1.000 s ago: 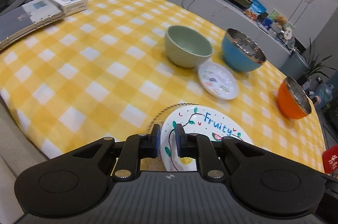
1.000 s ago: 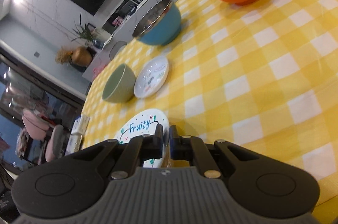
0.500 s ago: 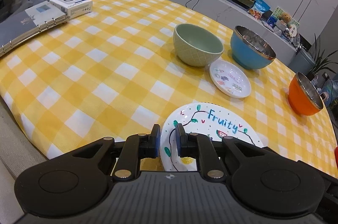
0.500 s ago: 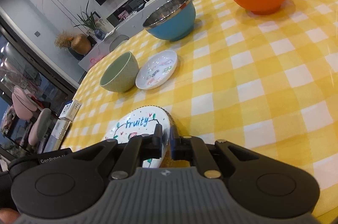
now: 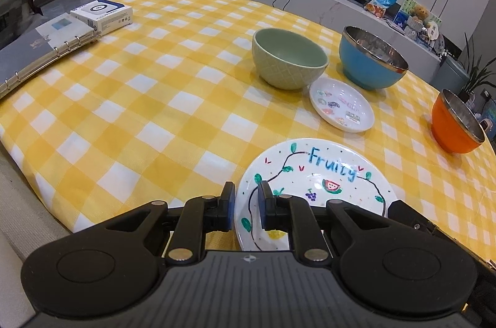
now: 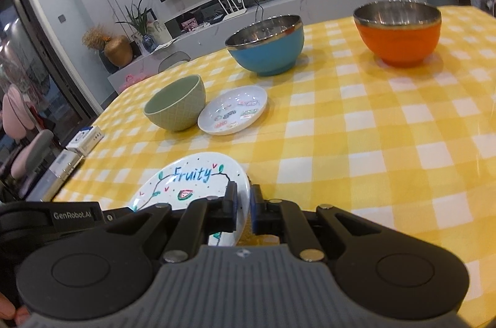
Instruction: Organize plates and bowls
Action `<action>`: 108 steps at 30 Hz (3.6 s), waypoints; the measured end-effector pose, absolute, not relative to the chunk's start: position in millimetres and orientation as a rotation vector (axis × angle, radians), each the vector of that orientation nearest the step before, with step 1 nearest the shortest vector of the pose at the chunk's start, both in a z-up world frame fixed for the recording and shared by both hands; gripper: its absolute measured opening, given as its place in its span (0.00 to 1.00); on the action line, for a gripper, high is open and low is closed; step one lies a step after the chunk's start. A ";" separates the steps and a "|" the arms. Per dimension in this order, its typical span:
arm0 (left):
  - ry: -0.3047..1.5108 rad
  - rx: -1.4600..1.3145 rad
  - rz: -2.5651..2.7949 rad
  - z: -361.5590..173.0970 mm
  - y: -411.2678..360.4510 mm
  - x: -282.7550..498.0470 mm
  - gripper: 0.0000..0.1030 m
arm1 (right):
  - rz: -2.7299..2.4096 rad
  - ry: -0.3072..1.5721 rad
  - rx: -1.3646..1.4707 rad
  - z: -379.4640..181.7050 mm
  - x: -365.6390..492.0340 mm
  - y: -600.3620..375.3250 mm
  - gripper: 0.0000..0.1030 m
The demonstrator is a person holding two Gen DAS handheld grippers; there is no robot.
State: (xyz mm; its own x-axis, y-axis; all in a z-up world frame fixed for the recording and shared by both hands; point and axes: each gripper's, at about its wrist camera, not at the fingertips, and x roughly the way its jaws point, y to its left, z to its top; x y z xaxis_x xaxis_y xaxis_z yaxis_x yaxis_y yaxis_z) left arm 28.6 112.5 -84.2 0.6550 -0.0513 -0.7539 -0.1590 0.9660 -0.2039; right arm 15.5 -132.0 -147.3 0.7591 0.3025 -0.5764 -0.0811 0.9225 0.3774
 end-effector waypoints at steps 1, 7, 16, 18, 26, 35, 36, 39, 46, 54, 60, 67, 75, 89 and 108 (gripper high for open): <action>0.857 -0.261 0.062 -84.2 112.4 28.6 0.16 | 0.211 0.677 0.328 -147.4 15.3 -130.7 0.05; 0.859 -0.235 0.059 -84.7 110.5 28.5 0.16 | 0.187 0.680 0.244 -147.9 14.1 -123.1 0.02; 0.834 -0.250 0.050 -76.0 112.9 28.9 0.17 | 0.195 0.671 0.262 -142.5 13.6 -127.2 0.07; 0.810 -0.253 0.040 -68.6 111.5 29.1 0.20 | 0.190 0.661 0.273 -139.2 14.2 -129.6 0.07; 0.770 -0.254 -0.024 -45.8 92.5 45.8 0.28 | 0.139 0.661 0.316 -131.4 22.9 -142.3 0.29; 0.783 -0.247 -0.060 -44.4 73.3 82.0 0.40 | 0.088 0.679 0.428 -129.2 46.4 -161.2 0.46; 0.787 -0.247 -0.063 -45.4 71.9 86.3 0.42 | 0.083 0.679 0.437 -129.3 49.8 -162.4 0.47; 0.804 -0.269 -0.070 -50.8 70.1 100.1 0.47 | 0.078 0.679 0.453 -130.6 61.7 -164.1 0.49; 0.829 -0.304 -0.061 -63.9 67.8 128.9 0.48 | 0.084 0.694 0.476 -136.6 93.8 -163.2 0.49; 0.858 -0.348 -0.062 -80.6 66.2 157.7 0.48 | 0.084 0.730 0.493 -151.0 132.9 -158.3 0.49; 0.894 -0.361 -0.058 -95.8 66.4 172.5 0.47 | 0.080 0.747 0.512 -160.5 151.1 -157.5 0.49; 0.877 -0.335 -0.035 -99.8 64.2 178.7 0.28 | 0.098 0.725 0.518 -161.5 160.8 -155.9 0.46; 0.876 -0.337 -0.043 -102.2 68.2 177.5 0.03 | 0.125 0.719 0.518 -163.0 159.8 -156.3 0.00; 0.874 -0.324 -0.082 -76.8 61.5 147.6 0.02 | 0.114 0.706 0.550 -148.2 126.3 -167.1 0.00; 0.863 -0.346 -0.068 -19.4 80.6 57.7 0.02 | 0.204 0.678 0.543 -91.4 32.5 -162.6 0.00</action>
